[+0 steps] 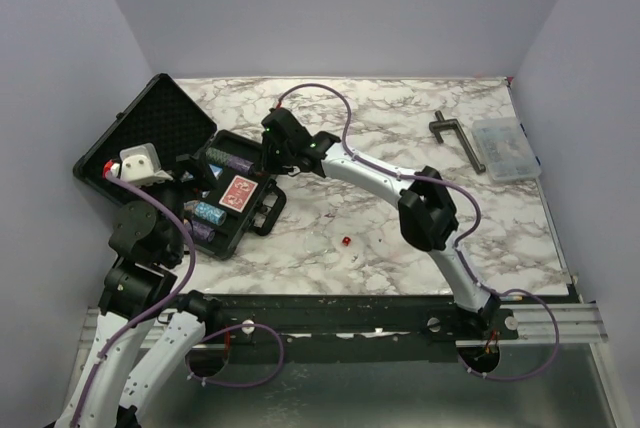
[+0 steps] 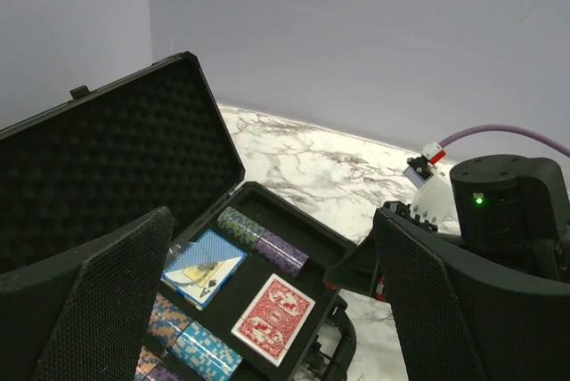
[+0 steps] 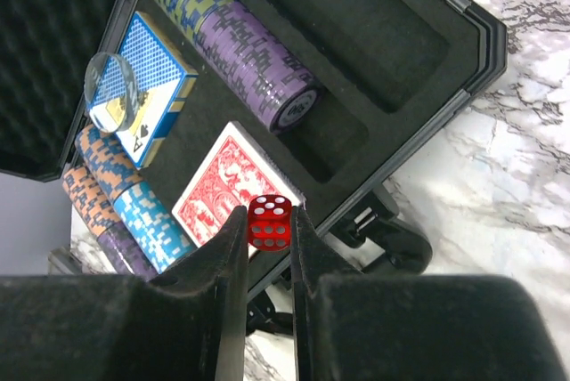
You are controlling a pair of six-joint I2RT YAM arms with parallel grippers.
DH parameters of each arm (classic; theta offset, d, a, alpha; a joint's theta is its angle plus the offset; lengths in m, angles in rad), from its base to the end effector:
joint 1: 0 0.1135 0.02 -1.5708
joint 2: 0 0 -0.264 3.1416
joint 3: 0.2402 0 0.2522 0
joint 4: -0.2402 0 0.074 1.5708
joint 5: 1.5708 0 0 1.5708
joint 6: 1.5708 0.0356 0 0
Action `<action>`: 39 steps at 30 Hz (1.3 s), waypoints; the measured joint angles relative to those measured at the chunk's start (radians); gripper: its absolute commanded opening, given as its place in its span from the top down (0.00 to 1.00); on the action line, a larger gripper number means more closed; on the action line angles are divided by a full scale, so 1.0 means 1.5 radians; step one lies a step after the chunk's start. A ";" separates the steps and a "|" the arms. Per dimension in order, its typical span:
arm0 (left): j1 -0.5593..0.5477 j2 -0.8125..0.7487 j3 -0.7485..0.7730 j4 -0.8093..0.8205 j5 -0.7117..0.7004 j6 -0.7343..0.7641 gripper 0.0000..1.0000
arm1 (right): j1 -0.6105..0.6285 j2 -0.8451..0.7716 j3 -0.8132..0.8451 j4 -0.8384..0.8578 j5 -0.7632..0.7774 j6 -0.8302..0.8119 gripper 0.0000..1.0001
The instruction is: Pack up texas hold em set
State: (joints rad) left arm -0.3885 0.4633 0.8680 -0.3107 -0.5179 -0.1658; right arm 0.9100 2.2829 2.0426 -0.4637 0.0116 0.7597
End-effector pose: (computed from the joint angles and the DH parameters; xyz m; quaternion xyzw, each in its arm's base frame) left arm 0.0898 -0.0177 0.3929 -0.1159 0.6677 -0.0298 0.7348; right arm 0.3245 0.4168 0.2424 -0.0657 0.9051 0.3077 0.2858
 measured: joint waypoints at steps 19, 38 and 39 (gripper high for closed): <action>0.000 0.000 -0.008 0.012 -0.009 0.007 0.08 | -0.010 0.090 0.086 0.005 0.015 0.000 0.89; 0.000 0.001 -0.008 0.012 -0.009 0.012 0.08 | -0.015 0.110 0.095 0.015 0.010 -0.001 0.38; 0.000 0.001 -0.008 0.012 -0.009 0.012 0.08 | -0.015 0.110 0.098 0.015 0.010 -0.001 0.38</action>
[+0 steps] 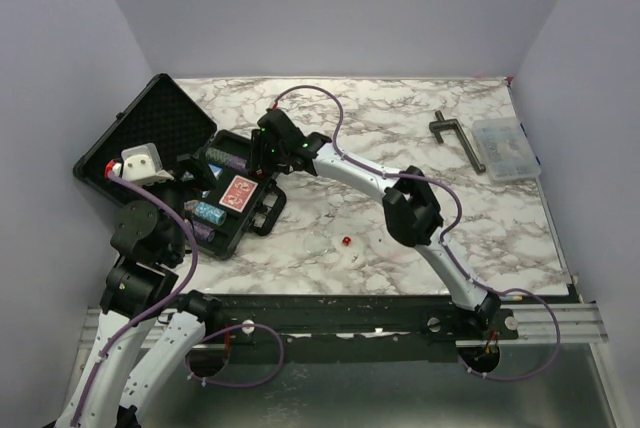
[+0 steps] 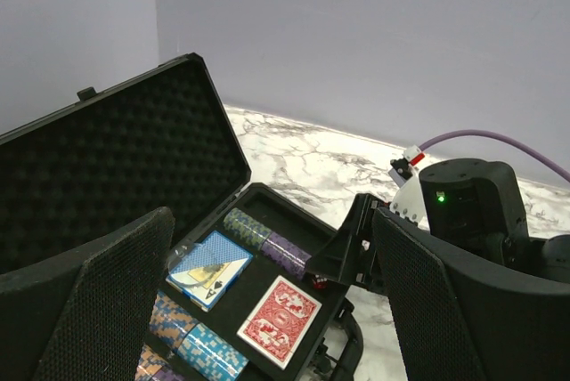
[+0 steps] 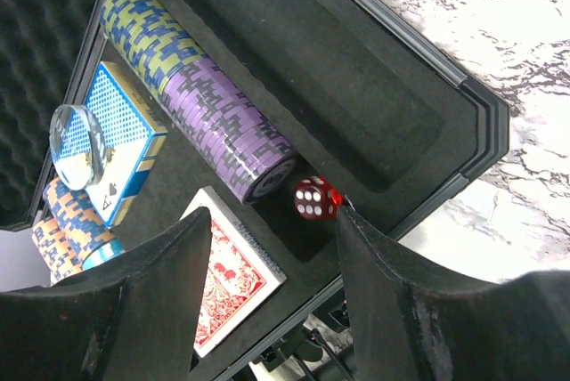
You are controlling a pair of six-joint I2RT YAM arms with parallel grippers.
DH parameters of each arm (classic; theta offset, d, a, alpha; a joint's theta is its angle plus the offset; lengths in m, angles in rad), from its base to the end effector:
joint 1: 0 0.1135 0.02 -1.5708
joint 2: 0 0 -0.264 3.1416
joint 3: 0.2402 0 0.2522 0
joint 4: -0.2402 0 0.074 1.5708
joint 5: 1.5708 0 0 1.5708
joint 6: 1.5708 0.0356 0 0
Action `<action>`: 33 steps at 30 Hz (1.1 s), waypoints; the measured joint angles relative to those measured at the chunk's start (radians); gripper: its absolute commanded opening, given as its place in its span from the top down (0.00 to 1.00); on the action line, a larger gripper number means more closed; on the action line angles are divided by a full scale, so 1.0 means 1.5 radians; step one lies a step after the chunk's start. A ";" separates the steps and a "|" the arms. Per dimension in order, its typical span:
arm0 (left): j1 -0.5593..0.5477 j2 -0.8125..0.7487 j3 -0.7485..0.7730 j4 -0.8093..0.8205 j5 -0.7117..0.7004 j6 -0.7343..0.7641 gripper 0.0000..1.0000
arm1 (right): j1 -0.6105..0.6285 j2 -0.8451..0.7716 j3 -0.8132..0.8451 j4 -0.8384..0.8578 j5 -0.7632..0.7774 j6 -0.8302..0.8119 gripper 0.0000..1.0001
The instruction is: Pack up texas hold em set
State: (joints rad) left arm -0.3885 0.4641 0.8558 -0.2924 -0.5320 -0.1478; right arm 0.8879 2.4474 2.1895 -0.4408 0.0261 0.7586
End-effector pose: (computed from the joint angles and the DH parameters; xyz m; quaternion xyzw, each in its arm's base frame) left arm 0.0916 -0.0180 0.3910 -0.1157 0.6662 -0.0194 0.7364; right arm 0.3535 0.4330 0.2074 -0.0531 0.9048 0.3017 0.2958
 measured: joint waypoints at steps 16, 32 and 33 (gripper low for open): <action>0.000 0.000 -0.001 0.000 0.000 0.004 0.08 | 0.000 -0.067 -0.019 -0.017 -0.008 -0.048 0.10; -0.007 0.039 -0.004 0.003 0.007 0.011 0.08 | -0.003 -0.512 -0.401 0.013 0.075 -0.070 0.03; -0.009 0.042 -0.005 0.003 0.009 0.011 0.08 | -0.003 -0.530 -0.427 0.013 0.086 -0.070 0.01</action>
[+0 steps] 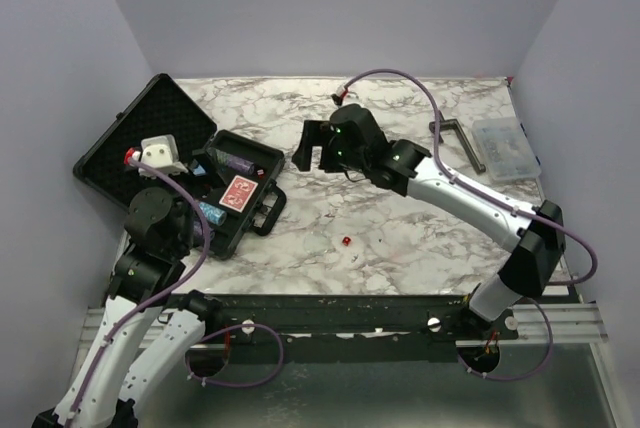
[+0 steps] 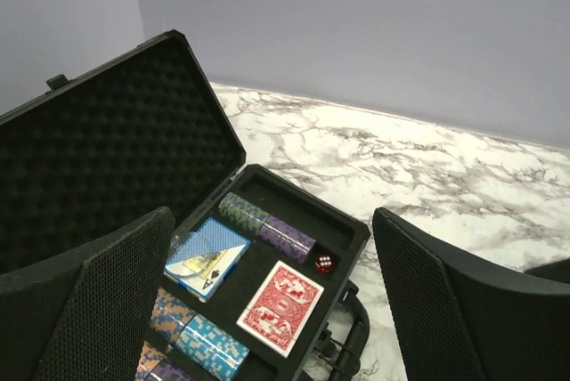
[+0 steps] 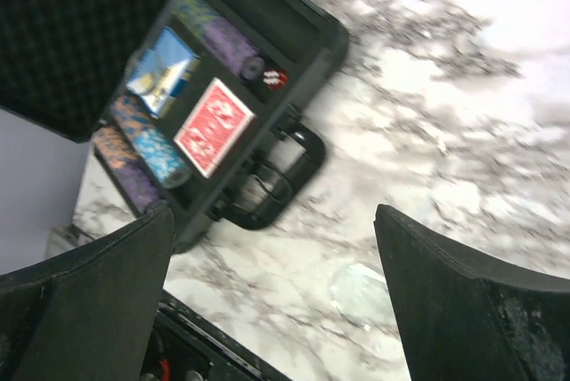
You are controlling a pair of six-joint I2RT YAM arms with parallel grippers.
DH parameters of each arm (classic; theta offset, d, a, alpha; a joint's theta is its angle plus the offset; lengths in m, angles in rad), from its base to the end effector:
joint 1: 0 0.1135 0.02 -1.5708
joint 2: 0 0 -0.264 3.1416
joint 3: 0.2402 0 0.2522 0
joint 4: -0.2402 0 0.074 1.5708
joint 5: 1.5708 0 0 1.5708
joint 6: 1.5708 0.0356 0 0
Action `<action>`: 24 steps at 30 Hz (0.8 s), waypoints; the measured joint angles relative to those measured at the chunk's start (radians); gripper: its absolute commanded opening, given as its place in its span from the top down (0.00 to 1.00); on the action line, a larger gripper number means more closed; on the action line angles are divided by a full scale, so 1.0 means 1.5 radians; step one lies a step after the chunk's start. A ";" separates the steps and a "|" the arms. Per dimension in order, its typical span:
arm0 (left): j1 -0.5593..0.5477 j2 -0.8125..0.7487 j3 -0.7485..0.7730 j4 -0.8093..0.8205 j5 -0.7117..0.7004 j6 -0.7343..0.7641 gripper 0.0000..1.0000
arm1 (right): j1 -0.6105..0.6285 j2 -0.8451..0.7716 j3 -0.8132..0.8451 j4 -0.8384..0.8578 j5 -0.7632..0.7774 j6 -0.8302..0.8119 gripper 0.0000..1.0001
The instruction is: Pack up texas hold em set
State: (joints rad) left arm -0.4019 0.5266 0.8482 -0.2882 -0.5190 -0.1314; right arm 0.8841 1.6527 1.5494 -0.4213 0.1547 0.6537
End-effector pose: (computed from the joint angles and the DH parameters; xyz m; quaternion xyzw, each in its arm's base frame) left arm 0.1082 -0.0268 0.3840 -0.0922 0.6907 -0.0110 0.7172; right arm 0.2489 0.2950 0.3564 -0.0609 0.8624 0.2982 0.4045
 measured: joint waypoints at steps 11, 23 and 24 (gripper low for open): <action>-0.097 0.057 0.000 -0.003 0.059 0.016 0.11 | 0.000 -0.203 -0.189 -0.046 0.134 -0.002 0.00; -0.243 0.163 0.053 -0.124 0.219 -0.026 0.13 | -0.016 -0.306 -0.303 -0.067 0.256 -0.011 0.00; -0.255 0.170 0.053 -0.131 0.227 -0.036 0.14 | -0.019 -0.307 -0.303 -0.067 0.259 -0.011 0.00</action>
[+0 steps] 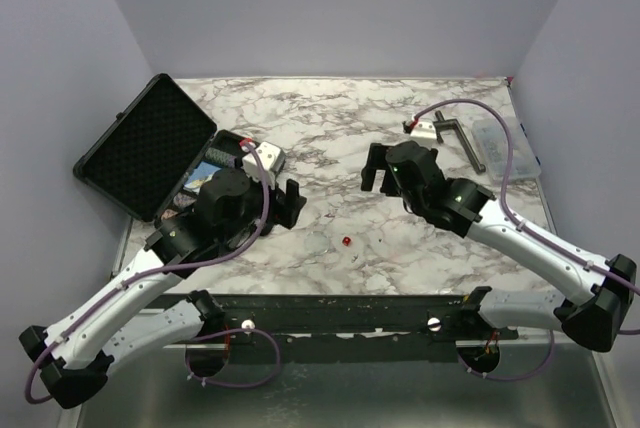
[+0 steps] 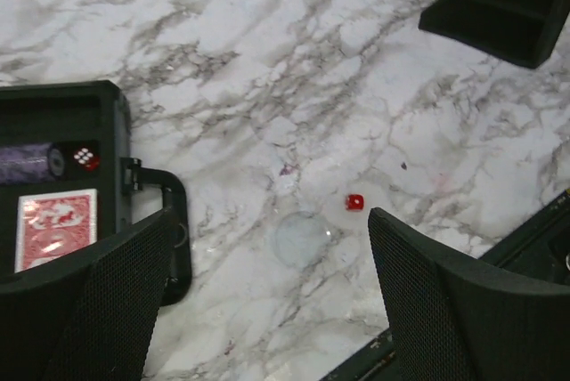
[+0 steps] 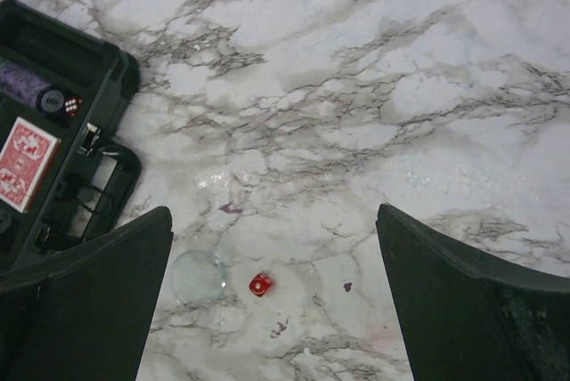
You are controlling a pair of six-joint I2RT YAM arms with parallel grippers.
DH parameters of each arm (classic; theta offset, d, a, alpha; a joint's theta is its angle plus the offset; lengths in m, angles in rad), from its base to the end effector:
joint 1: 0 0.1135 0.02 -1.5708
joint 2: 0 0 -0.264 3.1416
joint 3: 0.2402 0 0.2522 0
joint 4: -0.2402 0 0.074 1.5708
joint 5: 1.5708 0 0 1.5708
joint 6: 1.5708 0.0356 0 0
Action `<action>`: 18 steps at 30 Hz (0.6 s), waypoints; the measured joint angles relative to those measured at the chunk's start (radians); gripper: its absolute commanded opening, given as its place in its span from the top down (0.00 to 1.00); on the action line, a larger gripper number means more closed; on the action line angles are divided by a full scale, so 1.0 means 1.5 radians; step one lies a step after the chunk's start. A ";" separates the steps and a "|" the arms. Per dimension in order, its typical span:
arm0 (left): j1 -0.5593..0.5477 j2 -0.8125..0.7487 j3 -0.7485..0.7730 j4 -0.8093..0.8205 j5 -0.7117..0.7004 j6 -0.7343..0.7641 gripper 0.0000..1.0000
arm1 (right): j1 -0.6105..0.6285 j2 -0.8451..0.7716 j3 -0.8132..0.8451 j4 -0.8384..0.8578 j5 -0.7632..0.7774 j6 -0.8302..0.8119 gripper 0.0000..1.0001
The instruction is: Pack up texas hold em set
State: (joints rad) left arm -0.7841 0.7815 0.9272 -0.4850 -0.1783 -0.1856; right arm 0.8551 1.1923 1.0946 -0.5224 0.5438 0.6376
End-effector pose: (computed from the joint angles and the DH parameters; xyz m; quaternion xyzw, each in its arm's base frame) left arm 0.1242 -0.1149 0.3581 0.1906 0.7921 -0.2038 0.5428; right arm 0.1826 0.1819 0.3339 0.0292 0.8647 0.1240 0.4858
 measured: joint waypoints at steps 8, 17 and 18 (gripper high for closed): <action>-0.109 0.076 -0.001 -0.028 0.017 -0.105 0.17 | -0.080 -0.017 0.000 -0.001 0.004 -0.002 0.00; -0.203 0.232 -0.001 -0.035 0.009 -0.204 0.21 | -0.127 -0.039 -0.035 -0.002 -0.015 -0.001 0.00; -0.208 0.246 -0.001 -0.037 0.009 -0.212 0.22 | -0.128 -0.042 -0.040 -0.002 -0.017 -0.001 0.00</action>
State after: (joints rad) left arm -1.0962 1.1511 0.9253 -0.5407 -0.1650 -0.5041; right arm 0.6632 1.1290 1.0351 -0.5255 0.5179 0.6365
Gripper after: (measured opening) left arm 0.797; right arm 0.998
